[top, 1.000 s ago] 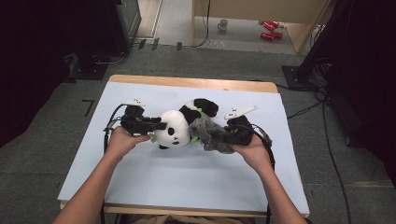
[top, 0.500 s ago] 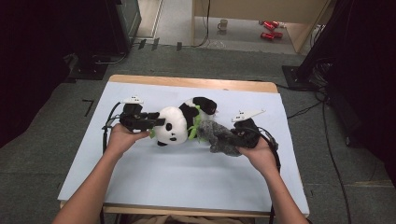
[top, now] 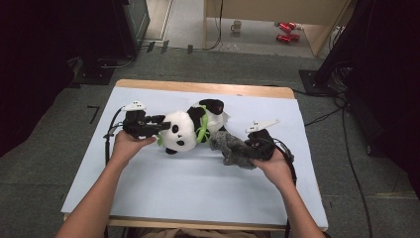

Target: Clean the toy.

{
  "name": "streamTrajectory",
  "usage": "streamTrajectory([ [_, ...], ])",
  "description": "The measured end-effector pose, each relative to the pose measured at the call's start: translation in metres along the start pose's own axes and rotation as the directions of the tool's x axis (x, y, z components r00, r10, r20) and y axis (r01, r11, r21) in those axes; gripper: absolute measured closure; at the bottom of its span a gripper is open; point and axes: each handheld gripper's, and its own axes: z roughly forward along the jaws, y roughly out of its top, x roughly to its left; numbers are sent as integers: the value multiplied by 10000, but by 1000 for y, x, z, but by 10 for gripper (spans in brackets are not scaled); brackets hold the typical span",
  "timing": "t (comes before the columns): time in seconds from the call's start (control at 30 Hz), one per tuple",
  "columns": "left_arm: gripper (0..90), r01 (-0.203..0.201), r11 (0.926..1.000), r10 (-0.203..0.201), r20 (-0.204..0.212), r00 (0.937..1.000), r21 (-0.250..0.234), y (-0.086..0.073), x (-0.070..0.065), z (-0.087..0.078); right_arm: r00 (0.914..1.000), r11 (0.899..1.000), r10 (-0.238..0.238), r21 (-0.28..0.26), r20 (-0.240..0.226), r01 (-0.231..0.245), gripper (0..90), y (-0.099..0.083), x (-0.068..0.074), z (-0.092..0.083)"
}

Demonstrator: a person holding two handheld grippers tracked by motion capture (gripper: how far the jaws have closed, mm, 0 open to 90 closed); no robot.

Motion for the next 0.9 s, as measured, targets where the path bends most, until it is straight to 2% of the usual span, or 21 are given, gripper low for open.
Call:
streamTrajectory([
  [0.17,440,-123,9995,118,-194,9997,-289,-2,1,-2,10000,10000,55,25,21,-55,778,-3,-2,2],
  [0.23,415,-167,9994,165,-51,9999,-317,-2,0,-3,10000,10000,62,16,20,-62,777,-3,-1,2],
  [0.33,387,-471,9978,476,95,9988,-471,-1,-2,-8,10000,10000,92,24,11,-92,775,-3,-1,3],
  [0.4,355,-538,9976,556,415,9976,-431,-1,-4,-10,9999,9999,126,25,-8,-126,775,-4,-1,3],
  [0.43,348,-1095,9932,1093,-80,9940,-396,-1,-8,-12,9999,9999,116,17,-2,-116,774,-4,-1,3],
  [0.47,356,-1512,9866,1483,-478,9878,-620,-1,-12,-17,9999,9999,140,34,10,-140,774,-4,-1,3],
  [0.5,359,-1414,9850,1376,-442,9895,-991,-1,-13,-21,9999,9999,136,35,29,-137,774,-4,-1,3],
  [0.53,358,-1134,9857,1149,49,9934,-1243,0,-12,-24,9999,9999,118,26,37,-118,774,-4,-1,2],
  [0.57,352,-1042,9881,1115,599,9920,-1127,0,-13,-23,9999,9999,130,15,48,-130,774,-5,-1,2],
  [0.6,346,-1184,9902,1247,875,9883,-738,0,-16,-19,9999,9999,145,-18,50,-145,774,-5,-2,1],
  [0.67,320,-1619,9868,1604,1051,9814,66,-7,-21,-5,9998,9998,183,-7,57,-183,774,-5,-2,1],
  [0.7,305,-1763,9837,1735,703,9823,356,-11,-23,4,9998,9998,202,-3,65,-202,774,-5,-3,1],
  [0.73,289,-1843,9820,1831,309,9826,416,-13,-22,10,9997,9997,224,-2,45,-224,774,-6,-3,2],
  [0.77,283,-1731,9845,1731,17,9849,293,-14,-20,12,9997,9997,229,20,52,-229,774,-6,-3,2],
  [0.83,292,-1163,9931,1164,-99,9932,147,-14,-12,15,9998,9998,190,47,22,-191,774,-6,-3,3],
  [0.87,300,-1067,9942,1069,-164,9941,146,-15,-9,16,9998,9998,198,69,0,-198,774,-6,-2,3],
  [0.9,321,-1148,9932,1153,-283,9929,191,-16,-7,17,9998,9998,185,85,-18,-185,774,-6,-2,3],
])
